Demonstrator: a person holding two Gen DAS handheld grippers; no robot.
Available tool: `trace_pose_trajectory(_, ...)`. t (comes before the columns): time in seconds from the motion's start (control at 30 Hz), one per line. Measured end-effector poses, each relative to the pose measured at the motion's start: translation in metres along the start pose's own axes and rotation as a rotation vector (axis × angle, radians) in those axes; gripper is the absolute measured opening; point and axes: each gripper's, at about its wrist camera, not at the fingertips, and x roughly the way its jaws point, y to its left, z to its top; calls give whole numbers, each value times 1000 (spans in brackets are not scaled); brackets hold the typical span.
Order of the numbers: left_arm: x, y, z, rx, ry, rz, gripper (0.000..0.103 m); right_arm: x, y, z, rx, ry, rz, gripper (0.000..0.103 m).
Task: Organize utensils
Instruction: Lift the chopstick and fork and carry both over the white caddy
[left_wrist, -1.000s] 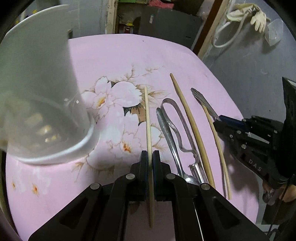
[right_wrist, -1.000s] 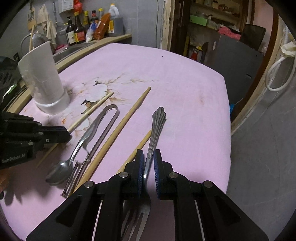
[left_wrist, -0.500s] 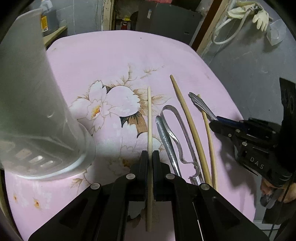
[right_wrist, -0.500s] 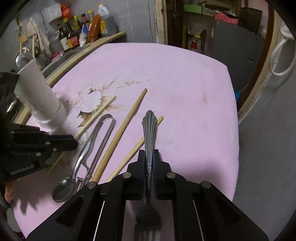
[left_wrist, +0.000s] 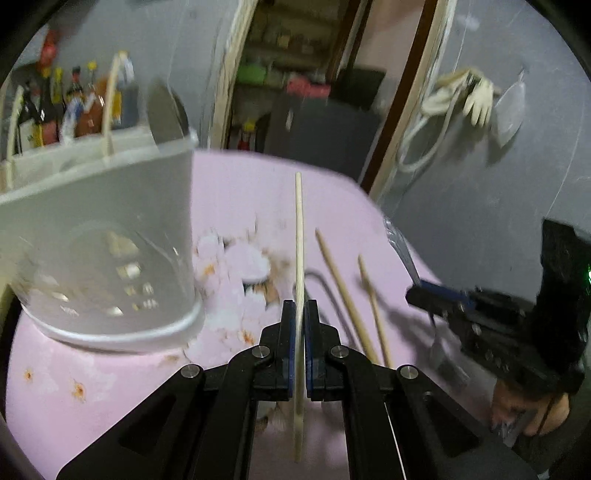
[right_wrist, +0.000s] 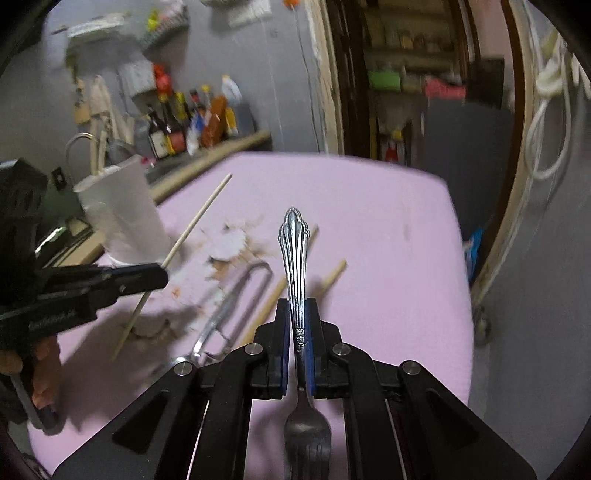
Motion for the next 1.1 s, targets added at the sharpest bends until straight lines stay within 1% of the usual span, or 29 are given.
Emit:
trace_pose_trajectory(0.03, -2, -1, 0, 7, -27, 0, 2, -5, 4, 0, -10, -31, -4, 5)
trace_pose_trajectory(0.07, -9, -3, -1, 18, -70, -1, 2, -12, 9, -1, -25, -74, -8, 5)
trace_pose_trajectory(0.13, -4, -11, 1, 27, -122, -6, 2, -22, 18, -2, -45, -146, -13, 5)
trace_pose_trajectory(0.23, -19, -12, 0, 22, -214, -19, 2, -31, 30, 3, -52, -247, -18, 5)
trace_pose_trajectory(0.33, -25, -14, 4, 9, -283, -29, 2, -36, 39, 12, -50, -319, -9, 5)
trace_pose_trajectory(0.4, -35, -11, 9, 0, -331, -29, 2, -39, 42, 19, -52, -343, -2, 5)
trace_pose_trajectory(0.57, -57, 1, 29, -29, -416, -24, 2, -41, 53, 40, -61, -389, 19, 5)
trace_pose_trajectory(0.67, -69, 17, 39, -41, -463, -19, 2, -42, 61, 52, -66, -402, 36, 5)
trace_pose_trajectory(0.87, -89, 50, 58, -46, -546, 24, 2, -39, 85, 78, -88, -443, 92, 5)
trace_pose_trajectory(1.03, -105, 86, 72, -58, -609, 76, 2, -33, 108, 100, -102, -489, 140, 5)
trace_pose_trajectory(1.1, -112, 102, 78, -63, -629, 79, 2, -28, 117, 113, -95, -511, 167, 5)
